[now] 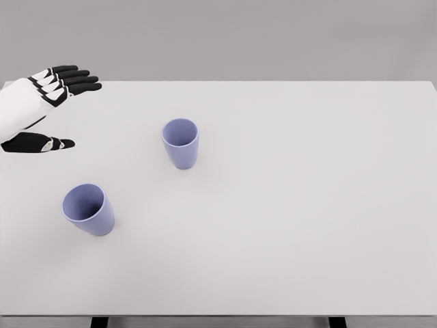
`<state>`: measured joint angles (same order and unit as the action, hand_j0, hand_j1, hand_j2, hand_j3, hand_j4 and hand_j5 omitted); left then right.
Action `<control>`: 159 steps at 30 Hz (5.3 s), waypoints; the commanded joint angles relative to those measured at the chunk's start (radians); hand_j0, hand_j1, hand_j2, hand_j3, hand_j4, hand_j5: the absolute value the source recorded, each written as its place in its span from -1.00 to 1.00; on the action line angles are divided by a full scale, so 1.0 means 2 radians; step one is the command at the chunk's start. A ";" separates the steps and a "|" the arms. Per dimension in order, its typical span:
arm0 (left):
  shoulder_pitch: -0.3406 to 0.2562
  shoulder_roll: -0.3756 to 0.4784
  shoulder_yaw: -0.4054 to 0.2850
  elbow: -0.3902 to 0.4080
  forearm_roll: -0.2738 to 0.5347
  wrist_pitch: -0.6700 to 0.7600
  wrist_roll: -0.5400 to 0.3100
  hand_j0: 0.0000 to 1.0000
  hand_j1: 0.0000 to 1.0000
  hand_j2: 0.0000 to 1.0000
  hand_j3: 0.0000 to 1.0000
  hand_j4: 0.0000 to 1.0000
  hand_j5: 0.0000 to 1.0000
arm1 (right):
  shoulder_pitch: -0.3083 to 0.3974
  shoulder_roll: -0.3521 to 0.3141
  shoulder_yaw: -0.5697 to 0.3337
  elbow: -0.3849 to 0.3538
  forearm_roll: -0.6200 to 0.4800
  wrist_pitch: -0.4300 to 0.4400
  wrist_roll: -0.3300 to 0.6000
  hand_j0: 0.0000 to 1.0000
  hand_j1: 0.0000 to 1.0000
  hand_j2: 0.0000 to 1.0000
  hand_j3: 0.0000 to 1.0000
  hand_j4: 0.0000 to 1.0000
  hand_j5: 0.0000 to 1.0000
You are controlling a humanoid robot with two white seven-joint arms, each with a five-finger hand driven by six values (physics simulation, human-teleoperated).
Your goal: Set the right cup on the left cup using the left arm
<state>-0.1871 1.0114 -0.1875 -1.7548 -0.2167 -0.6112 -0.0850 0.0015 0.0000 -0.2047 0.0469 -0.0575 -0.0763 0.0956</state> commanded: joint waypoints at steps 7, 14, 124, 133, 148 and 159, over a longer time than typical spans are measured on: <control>0.001 0.001 0.002 0.001 0.000 0.000 0.001 1.00 1.00 1.00 1.00 1.00 1.00 | 0.001 0.000 0.003 0.003 0.000 0.001 0.001 1.00 1.00 1.00 1.00 1.00 1.00; 0.001 0.001 0.002 0.002 -0.030 0.000 0.001 1.00 1.00 1.00 1.00 1.00 1.00 | 0.001 0.000 0.002 0.003 0.000 0.001 0.001 1.00 1.00 1.00 1.00 1.00 1.00; -0.470 -0.192 -0.528 0.113 0.009 0.367 -0.263 0.97 0.97 0.97 0.97 0.97 0.97 | 0.001 0.000 0.002 0.003 0.000 0.001 0.001 1.00 1.00 1.00 1.00 1.00 1.00; -0.468 -0.197 -0.531 0.113 0.005 0.366 -0.263 0.97 0.97 0.97 0.97 0.97 0.97 | 0.001 0.000 0.002 0.003 0.000 0.001 0.001 1.00 1.00 1.00 1.00 1.00 1.00; -0.468 -0.197 -0.534 0.114 0.004 0.366 -0.263 0.38 0.38 0.38 0.38 0.38 0.38 | 0.001 0.000 0.002 0.003 0.000 0.001 0.001 1.00 1.00 1.00 1.00 1.00 1.00; -0.475 -0.181 -0.528 0.087 0.006 0.365 -0.263 0.32 0.32 0.32 0.32 0.32 0.32 | 0.001 0.000 0.002 0.003 0.000 0.001 0.001 1.00 1.00 1.00 1.00 1.00 1.00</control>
<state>-1.1367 0.6419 -1.2472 -1.5635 -0.2036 0.1194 -0.6107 0.0031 0.0000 -0.2010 0.0537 -0.0579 -0.0735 0.0965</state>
